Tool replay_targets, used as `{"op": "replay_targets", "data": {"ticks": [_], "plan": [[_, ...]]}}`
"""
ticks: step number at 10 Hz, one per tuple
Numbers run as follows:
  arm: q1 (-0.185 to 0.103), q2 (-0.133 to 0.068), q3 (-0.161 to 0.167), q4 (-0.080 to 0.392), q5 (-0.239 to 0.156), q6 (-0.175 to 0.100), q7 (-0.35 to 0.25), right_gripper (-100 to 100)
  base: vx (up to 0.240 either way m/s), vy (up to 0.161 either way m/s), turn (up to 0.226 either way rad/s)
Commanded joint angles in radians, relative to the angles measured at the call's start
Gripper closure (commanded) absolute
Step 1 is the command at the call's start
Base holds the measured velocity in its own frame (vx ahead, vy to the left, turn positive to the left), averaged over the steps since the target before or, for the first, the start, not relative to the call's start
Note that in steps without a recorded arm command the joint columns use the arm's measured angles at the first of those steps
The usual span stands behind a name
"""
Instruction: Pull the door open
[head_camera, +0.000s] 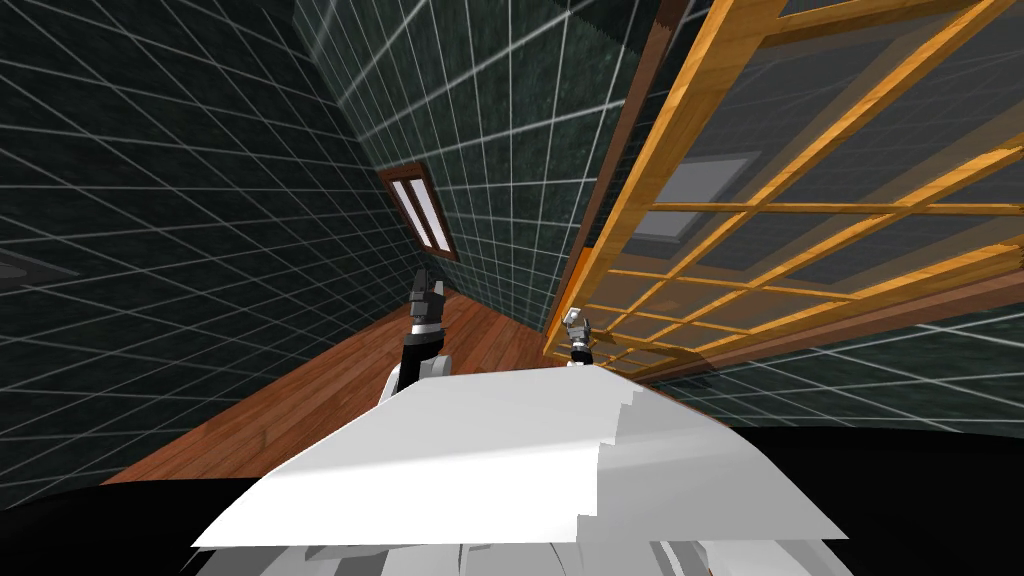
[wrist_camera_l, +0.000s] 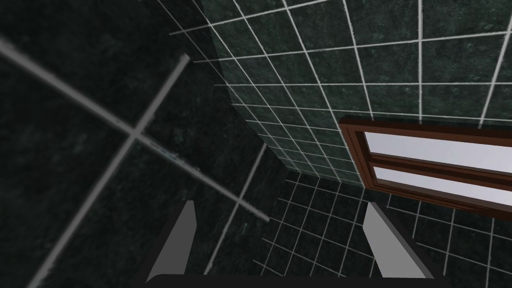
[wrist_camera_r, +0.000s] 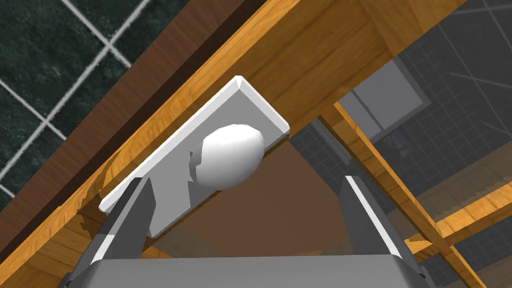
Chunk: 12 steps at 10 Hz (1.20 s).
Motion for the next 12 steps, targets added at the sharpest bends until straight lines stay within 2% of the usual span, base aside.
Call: {"op": "replay_targets", "data": {"ticks": [1,2,3,4,6,7,8,9,11,12], "plan": [[-0.006,0.003,0.013,0.004,-0.031,0.001,-0.050,-100,-0.071,-0.018,0.082],[-0.006,0.003,0.013,0.004,-0.031,0.001,-0.067,-100,-0.062,-0.014,0.026],[-0.011,0.005,0.022,0.008,-0.051,0.002,-0.103,-100,-0.074,-0.012,0.038],[-0.011,0.005,0.022,0.008,-0.051,0.002,-0.108,-100,-0.056,-0.010,0.030],[-0.022,0.009,0.039,0.016,-0.092,0.003,-0.174,-100,-0.064,-0.014,0.071],[-0.022,0.009,0.039,0.016,-0.092,0.003,-0.191,-100,-0.061,-0.020,0.019],[-0.026,0.011,0.047,0.020,-0.112,0.004,-0.226,-100,-0.056,-0.010,0.039],[-0.026,0.011,0.047,0.020,-0.112,0.004,-0.232,-100,-0.043,-0.005,0.025],[-0.036,0.015,0.063,0.028,-0.150,0.005,-0.297,-100,-0.062,-0.014,0.059],[-0.036,0.015,0.063,0.028,-0.150,0.005,-0.314,-100,-0.065,-0.015,0.024]]}}
